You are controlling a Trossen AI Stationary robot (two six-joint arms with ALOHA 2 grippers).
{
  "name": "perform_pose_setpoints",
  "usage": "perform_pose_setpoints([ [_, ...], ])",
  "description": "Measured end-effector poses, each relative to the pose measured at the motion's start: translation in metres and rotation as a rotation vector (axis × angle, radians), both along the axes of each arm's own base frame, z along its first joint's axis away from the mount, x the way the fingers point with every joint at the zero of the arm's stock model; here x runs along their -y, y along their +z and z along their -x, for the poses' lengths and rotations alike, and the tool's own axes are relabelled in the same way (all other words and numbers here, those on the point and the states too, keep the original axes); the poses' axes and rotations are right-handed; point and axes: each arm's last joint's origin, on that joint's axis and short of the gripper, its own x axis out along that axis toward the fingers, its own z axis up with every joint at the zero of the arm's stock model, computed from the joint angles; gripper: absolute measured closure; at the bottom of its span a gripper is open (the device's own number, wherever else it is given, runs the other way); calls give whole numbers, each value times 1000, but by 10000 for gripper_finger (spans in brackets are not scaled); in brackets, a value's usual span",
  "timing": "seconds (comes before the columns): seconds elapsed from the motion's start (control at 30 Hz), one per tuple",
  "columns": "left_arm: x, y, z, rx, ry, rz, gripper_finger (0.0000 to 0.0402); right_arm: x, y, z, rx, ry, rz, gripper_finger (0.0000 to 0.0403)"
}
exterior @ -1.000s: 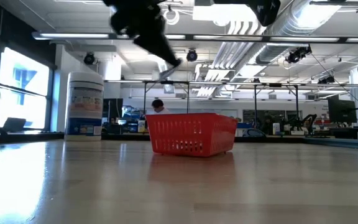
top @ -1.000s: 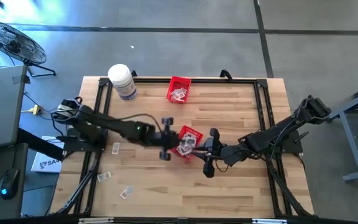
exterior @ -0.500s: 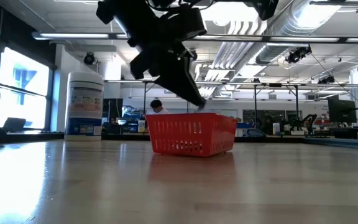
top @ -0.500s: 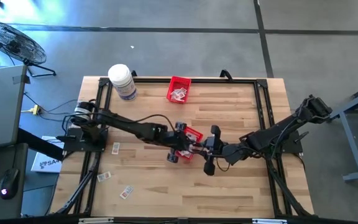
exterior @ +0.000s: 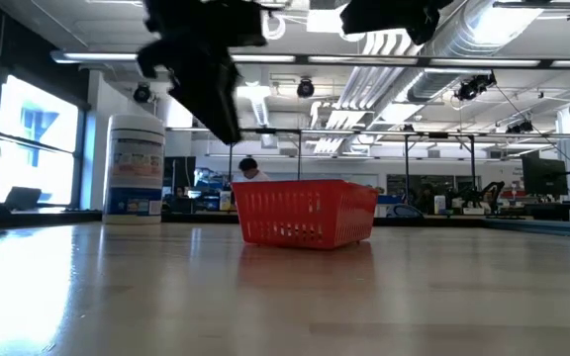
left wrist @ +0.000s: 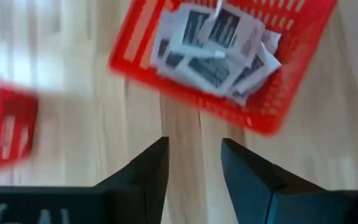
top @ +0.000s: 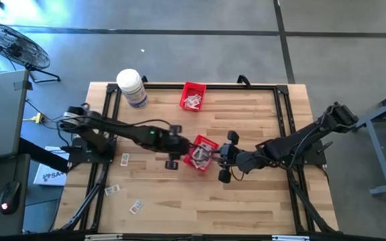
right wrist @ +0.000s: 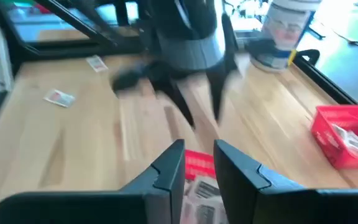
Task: Pick & Place First Aid Supplies
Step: Put the white ointment pack into the top red bin
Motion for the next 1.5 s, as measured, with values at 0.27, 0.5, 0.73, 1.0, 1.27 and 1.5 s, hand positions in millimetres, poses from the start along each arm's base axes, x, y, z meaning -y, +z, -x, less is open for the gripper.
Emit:
perform_pose_setpoints([
  [0.27, 9, 9, 90, -86, 377, 187, 283, 12, -4, -4, -33, -36, 33, 325],
  [0.5, 19, -34, 157, -257, 700, 333, 286, 22, -14, -14, -63, -72, 40, 325],
  [0.73, 17, -67, 186, -370, 895, 330, 286, 34, -26, -28, -72, -98, 25, 325],
  [1.0, 17, -83, 187, -412, 926, 302, 286, 45, -31, -36, -81, -57, -31, 325],
  [1.27, 22, -98, 180, -520, 871, 280, 286, 45, -32, -36, -89, -57, -31, 325],
  [1.5, 25, -103, 171, -477, 784, 288, 287, 46, -32, -36, -85, -69, -29, 325],
])
